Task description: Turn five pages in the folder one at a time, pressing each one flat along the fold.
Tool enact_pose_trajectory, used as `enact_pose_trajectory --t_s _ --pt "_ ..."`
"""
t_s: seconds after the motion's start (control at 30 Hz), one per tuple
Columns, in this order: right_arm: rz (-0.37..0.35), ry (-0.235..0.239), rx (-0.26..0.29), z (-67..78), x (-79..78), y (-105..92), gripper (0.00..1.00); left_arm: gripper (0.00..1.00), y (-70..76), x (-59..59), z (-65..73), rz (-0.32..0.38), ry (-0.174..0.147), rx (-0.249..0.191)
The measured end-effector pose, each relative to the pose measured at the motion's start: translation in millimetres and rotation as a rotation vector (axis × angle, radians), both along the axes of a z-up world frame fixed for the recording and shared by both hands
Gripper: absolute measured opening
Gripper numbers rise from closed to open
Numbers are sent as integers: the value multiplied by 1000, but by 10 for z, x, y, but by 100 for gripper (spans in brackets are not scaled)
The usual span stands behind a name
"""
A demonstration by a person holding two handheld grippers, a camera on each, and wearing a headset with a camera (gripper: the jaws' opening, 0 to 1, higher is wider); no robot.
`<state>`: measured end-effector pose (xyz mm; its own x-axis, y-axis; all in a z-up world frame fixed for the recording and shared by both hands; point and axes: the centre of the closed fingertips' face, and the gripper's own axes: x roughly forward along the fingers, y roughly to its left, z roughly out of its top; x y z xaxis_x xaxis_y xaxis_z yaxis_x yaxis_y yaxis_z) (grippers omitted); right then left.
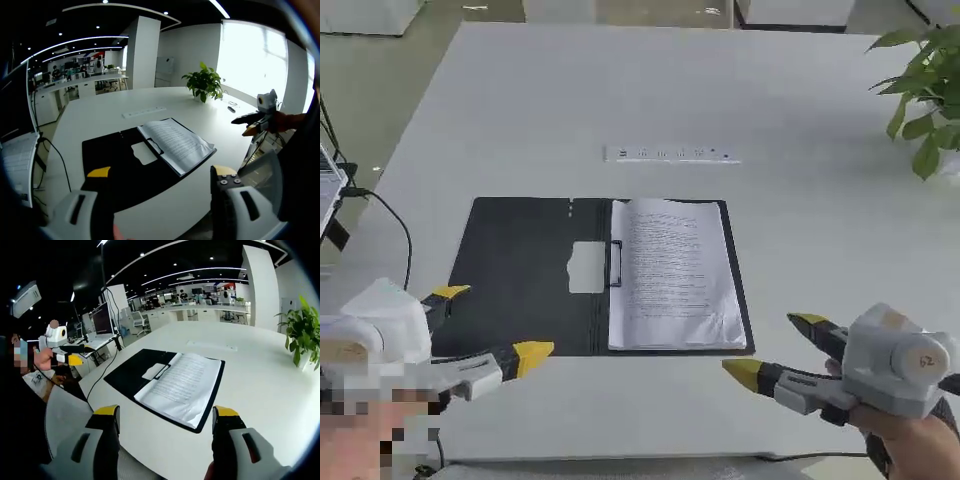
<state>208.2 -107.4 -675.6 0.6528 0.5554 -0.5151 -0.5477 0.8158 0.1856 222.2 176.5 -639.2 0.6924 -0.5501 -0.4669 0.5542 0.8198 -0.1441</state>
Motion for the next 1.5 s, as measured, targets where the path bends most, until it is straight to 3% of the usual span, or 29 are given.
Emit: enact_pose_trajectory --t_s 0.43,1.5 --pt "-8 5 -4 -8 -15 -10 74 79 21 62 19 -2 -9 -9" --pt "8 9 -8 -2 -3 53 74 79 40 55 32 17 -9 -14"
